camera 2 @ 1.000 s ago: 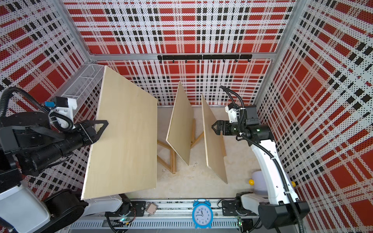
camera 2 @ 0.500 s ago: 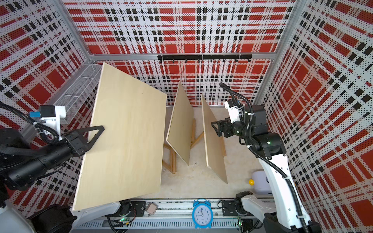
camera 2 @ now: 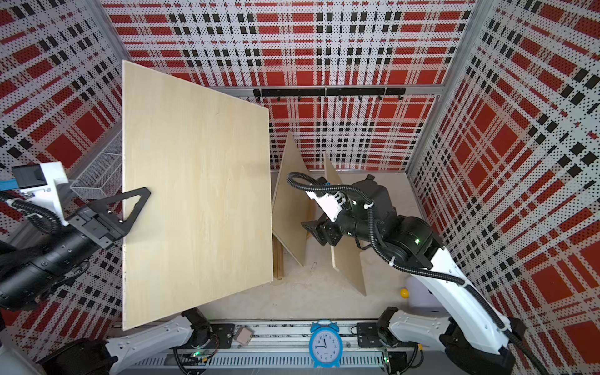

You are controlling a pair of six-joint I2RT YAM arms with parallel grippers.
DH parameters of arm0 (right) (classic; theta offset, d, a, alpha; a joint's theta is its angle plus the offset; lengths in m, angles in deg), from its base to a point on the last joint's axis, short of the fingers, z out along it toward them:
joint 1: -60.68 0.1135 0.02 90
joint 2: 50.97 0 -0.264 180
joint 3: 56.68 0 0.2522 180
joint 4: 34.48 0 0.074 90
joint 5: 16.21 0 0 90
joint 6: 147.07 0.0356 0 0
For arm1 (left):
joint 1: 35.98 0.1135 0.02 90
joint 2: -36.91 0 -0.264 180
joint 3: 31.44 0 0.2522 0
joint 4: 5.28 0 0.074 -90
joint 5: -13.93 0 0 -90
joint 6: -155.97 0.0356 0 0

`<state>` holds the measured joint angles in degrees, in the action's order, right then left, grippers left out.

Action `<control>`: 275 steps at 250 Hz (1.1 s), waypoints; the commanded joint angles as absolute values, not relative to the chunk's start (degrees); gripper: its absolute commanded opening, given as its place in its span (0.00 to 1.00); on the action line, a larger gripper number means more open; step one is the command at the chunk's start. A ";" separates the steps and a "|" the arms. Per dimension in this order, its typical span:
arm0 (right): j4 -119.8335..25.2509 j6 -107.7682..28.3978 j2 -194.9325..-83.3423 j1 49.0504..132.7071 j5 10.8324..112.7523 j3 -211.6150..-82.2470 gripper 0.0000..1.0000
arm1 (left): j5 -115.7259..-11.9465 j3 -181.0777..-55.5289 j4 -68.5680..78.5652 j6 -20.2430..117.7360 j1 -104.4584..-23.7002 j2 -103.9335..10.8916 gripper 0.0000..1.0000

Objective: Disassemble the easel
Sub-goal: Pick up the easel at the center of the board.

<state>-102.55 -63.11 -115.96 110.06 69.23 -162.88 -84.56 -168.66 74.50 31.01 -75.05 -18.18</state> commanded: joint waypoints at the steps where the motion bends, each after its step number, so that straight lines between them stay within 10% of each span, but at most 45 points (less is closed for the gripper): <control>1: -101.09 -65.26 -116.35 115.57 75.03 -161.52 0.73 | -86.22 -168.61 50.95 31.27 -74.70 -15.06 0.00; 135: -92.55 -65.11 -126.11 137.23 80.21 -160.52 0.66 | -92.21 -173.53 50.64 36.62 -67.40 -15.67 0.00; 275: -83.27 -62.68 -143.78 138.63 87.37 -166.40 0.62 | -99.06 -179.94 66.03 40.63 -64.34 -17.95 0.00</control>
